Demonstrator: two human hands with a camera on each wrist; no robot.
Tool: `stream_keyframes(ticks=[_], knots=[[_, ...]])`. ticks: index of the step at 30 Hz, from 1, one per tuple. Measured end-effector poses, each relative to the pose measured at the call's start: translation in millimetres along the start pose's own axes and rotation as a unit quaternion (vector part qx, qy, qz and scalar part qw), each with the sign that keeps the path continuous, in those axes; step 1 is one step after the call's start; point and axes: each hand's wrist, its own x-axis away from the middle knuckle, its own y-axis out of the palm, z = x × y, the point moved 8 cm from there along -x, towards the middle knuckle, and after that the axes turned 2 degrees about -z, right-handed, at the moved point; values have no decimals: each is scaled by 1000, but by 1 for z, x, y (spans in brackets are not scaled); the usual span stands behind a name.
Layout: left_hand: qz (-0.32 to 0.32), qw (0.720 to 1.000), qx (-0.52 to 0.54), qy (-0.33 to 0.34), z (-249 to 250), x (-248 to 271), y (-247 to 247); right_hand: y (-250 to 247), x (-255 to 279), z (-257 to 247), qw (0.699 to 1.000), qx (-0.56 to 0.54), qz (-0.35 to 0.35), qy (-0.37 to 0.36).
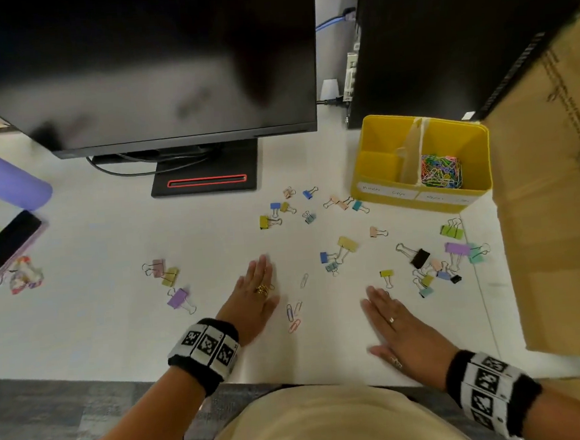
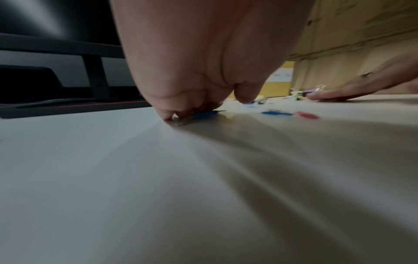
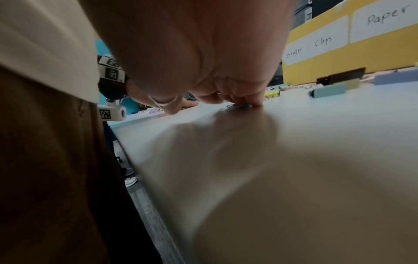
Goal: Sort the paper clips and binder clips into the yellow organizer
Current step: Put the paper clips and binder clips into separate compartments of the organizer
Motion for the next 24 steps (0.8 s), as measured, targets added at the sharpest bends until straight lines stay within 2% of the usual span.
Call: stream_keyframes(ticks=[3,5,8,10,14,19,22,24], knots=[[-13,999,-2,40,19,14,23,13,-3,-7,998,-16,-53,5],[-1,999,19,45,27,17,30,2,-12,-23,1000,5,-28,-8],[38,998,42,16,29,16,23,-15,-27,-54,995,-49,-19,-84],[42,999,21,10,35,16,20,-23,-37,-66,988,-99,-25,-119],[34,999,34,-22,38,16,23,-41,-71,-69,985,-140,-13,-103],[108,986,116,-46,31,22,11,-61,-100,-81,981,-157,-22,-114],[121,990,70,-31,29,20,9,-71,-111,-81,979,-171,-31,-111],[132,989,56,-31,27,19,8,-77,-114,-83,983,-135,-31,-120]])
